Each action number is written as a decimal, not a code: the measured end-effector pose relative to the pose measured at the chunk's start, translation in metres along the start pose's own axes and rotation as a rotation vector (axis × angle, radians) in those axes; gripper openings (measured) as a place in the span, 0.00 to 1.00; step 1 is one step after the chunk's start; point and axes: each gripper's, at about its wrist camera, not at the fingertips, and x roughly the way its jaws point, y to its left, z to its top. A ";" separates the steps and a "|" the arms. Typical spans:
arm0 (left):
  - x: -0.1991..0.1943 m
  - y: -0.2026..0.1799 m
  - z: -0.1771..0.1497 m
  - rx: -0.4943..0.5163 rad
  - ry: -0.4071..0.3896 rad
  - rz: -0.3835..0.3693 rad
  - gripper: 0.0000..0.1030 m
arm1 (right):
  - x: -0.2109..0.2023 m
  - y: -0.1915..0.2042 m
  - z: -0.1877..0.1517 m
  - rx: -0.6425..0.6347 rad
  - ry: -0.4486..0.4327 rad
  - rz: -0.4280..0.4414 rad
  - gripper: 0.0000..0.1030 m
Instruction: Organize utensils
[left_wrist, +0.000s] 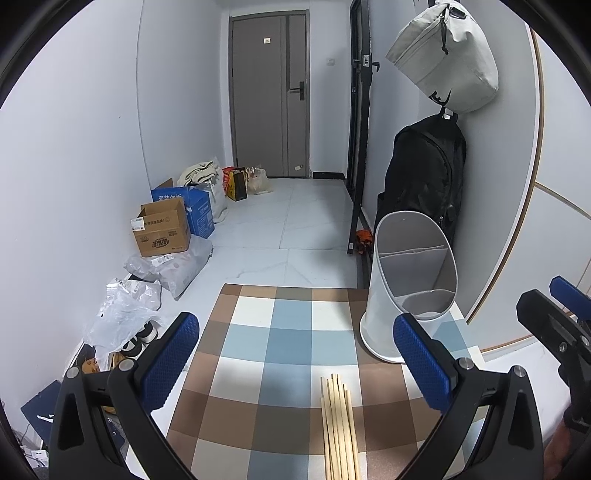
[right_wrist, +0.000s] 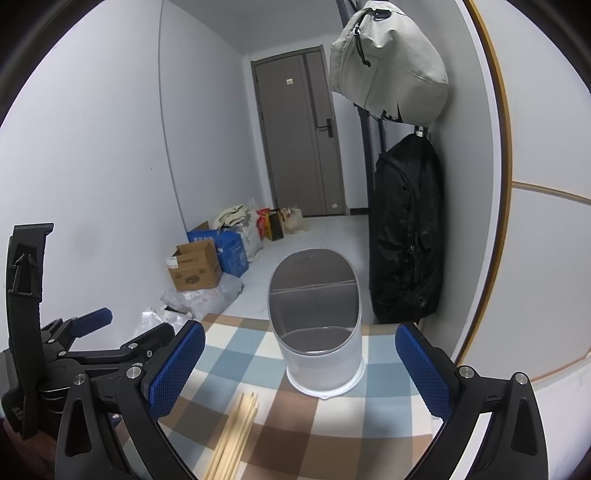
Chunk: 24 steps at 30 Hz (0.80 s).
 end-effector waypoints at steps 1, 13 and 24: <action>0.000 0.000 0.000 0.003 0.000 0.002 0.99 | 0.000 0.001 -0.001 -0.001 0.000 0.000 1.00; -0.001 0.002 0.000 -0.006 0.002 -0.007 0.99 | -0.001 0.001 -0.001 -0.002 -0.001 -0.001 1.00; 0.001 0.004 0.000 -0.019 0.015 -0.017 0.99 | 0.000 0.001 -0.002 -0.001 -0.001 -0.002 1.00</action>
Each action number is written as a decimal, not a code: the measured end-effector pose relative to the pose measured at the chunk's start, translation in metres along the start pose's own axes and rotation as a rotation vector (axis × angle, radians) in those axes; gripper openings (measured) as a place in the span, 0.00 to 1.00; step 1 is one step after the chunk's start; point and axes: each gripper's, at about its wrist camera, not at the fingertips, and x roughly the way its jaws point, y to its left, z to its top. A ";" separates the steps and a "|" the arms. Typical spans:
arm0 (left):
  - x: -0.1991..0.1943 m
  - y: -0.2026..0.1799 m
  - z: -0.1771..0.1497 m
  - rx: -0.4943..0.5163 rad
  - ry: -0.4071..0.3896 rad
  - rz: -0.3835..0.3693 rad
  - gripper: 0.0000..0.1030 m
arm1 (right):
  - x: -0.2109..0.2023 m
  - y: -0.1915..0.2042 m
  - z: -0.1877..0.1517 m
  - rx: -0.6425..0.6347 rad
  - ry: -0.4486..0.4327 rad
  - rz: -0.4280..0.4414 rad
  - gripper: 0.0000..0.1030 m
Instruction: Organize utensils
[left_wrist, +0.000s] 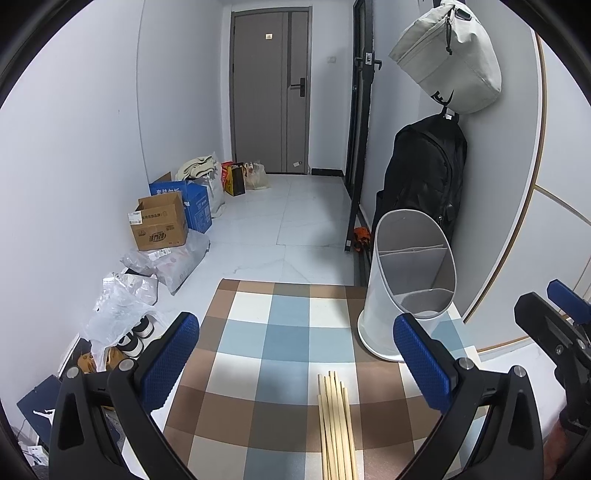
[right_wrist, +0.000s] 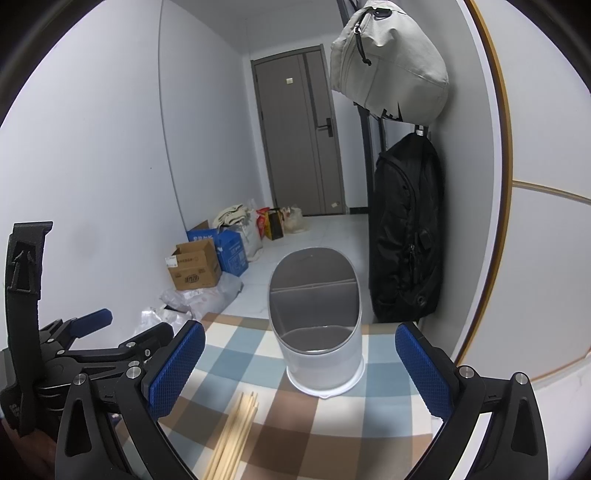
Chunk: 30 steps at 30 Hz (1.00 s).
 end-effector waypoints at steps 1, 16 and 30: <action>0.000 -0.001 0.000 0.004 -0.002 0.002 0.99 | 0.000 0.000 0.000 0.002 0.001 0.001 1.00; 0.001 0.003 0.003 -0.005 0.002 -0.010 0.99 | 0.005 0.006 -0.001 0.004 0.007 0.013 1.00; 0.037 0.040 0.003 -0.102 0.144 -0.031 0.99 | 0.056 0.013 -0.014 0.036 0.185 0.094 0.96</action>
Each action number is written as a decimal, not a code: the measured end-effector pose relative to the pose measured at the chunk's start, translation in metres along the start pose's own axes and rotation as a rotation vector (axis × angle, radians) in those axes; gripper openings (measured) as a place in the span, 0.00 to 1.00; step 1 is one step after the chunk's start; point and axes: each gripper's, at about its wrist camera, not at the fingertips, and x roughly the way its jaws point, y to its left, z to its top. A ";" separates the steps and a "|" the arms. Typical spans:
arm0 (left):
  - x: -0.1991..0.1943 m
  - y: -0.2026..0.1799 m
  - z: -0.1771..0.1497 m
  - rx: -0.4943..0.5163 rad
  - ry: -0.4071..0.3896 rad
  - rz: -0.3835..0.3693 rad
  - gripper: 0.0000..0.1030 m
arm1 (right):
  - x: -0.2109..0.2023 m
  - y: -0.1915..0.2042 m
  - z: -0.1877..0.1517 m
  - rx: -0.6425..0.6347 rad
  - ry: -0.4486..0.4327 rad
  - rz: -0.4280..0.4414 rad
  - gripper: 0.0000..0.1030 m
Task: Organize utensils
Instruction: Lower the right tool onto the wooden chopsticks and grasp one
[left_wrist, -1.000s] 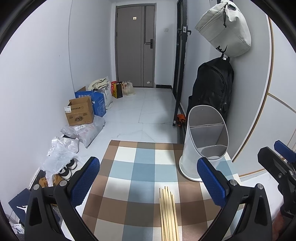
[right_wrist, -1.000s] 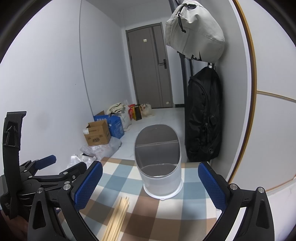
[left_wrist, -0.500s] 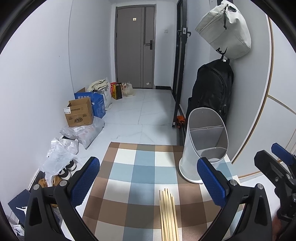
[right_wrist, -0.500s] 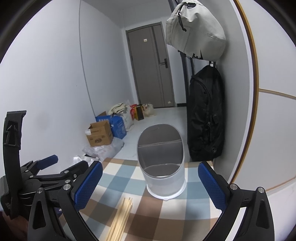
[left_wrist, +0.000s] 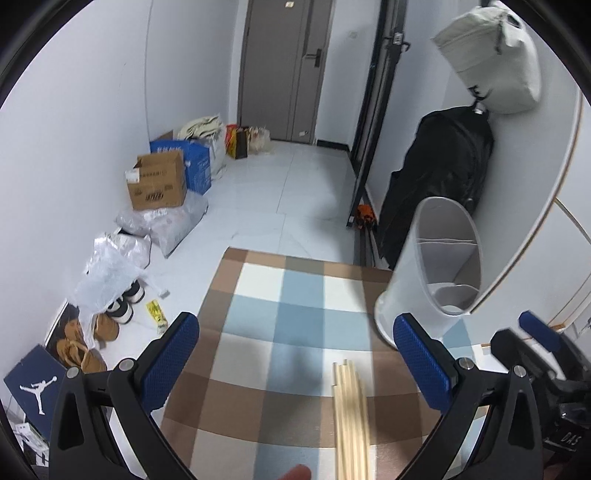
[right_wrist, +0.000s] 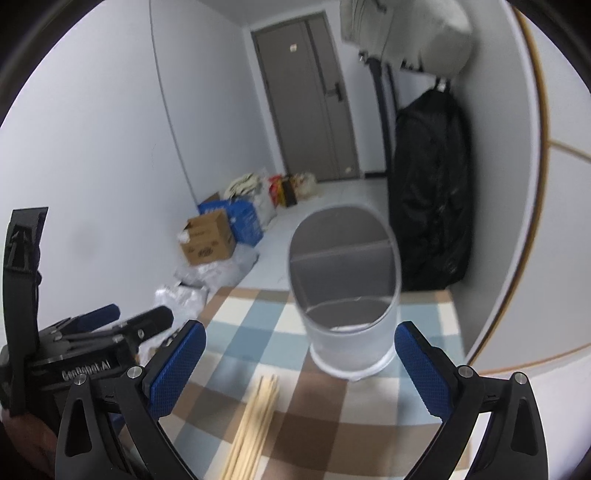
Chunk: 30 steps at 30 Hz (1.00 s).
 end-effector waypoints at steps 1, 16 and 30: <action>0.003 0.005 0.000 -0.007 0.011 0.002 0.99 | 0.008 0.001 -0.002 0.000 0.033 0.018 0.93; 0.034 0.050 0.000 -0.103 0.168 0.012 0.99 | 0.116 0.020 -0.055 0.012 0.494 0.164 0.46; 0.042 0.057 -0.002 -0.109 0.213 0.003 0.99 | 0.147 0.017 -0.065 0.063 0.571 0.123 0.19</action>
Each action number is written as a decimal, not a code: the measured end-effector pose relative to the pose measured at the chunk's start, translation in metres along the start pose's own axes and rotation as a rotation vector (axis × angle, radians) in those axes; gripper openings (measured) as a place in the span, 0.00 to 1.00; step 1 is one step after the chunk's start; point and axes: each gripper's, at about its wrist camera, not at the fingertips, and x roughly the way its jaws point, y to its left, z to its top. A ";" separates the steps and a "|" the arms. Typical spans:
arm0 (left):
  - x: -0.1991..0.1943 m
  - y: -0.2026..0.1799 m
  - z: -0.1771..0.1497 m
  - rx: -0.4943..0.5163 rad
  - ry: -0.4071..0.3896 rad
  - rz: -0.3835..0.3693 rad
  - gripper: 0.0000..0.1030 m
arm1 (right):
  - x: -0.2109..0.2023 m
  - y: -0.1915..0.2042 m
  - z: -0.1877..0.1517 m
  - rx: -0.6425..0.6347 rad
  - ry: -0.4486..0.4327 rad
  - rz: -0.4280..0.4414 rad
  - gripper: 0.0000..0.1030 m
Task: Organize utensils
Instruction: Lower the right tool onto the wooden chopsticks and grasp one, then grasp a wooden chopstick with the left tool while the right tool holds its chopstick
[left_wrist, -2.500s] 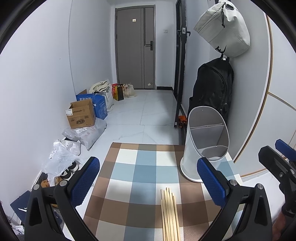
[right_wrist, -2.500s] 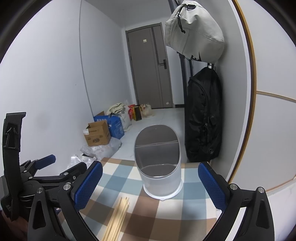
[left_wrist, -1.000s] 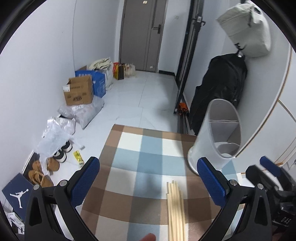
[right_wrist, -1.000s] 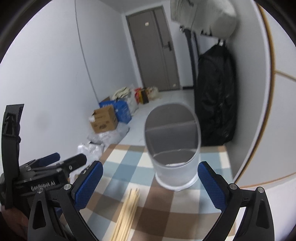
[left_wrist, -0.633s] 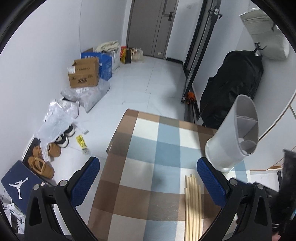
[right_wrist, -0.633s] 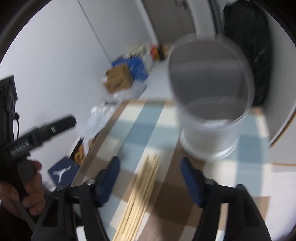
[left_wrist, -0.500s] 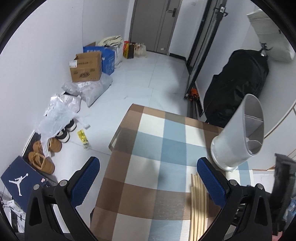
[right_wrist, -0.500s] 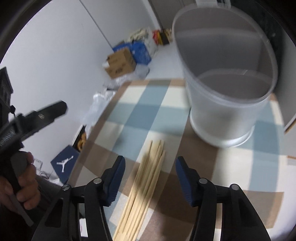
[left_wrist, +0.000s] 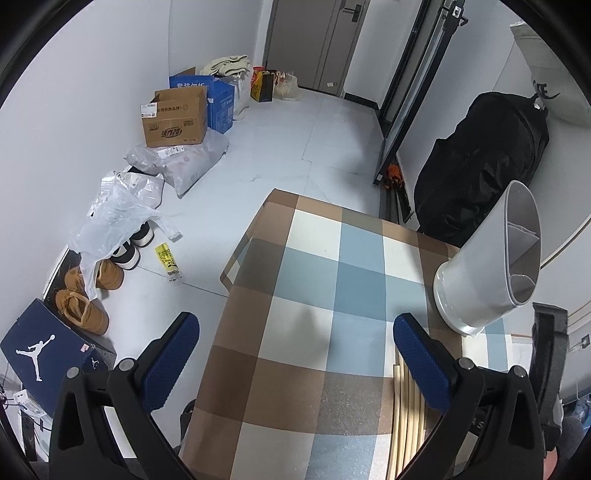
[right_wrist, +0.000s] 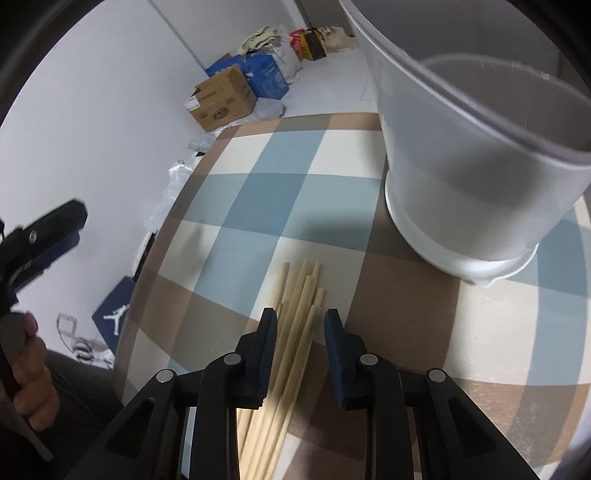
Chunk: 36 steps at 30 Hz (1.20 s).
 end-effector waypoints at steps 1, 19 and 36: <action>0.001 0.001 0.000 0.002 0.000 0.001 0.99 | 0.003 0.001 0.000 -0.002 0.009 -0.010 0.14; 0.030 -0.028 -0.017 0.054 0.164 -0.145 0.87 | -0.066 0.005 -0.003 -0.017 -0.250 -0.002 0.03; 0.058 -0.071 -0.041 0.183 0.314 -0.134 0.42 | -0.145 -0.012 -0.022 0.045 -0.490 0.057 0.03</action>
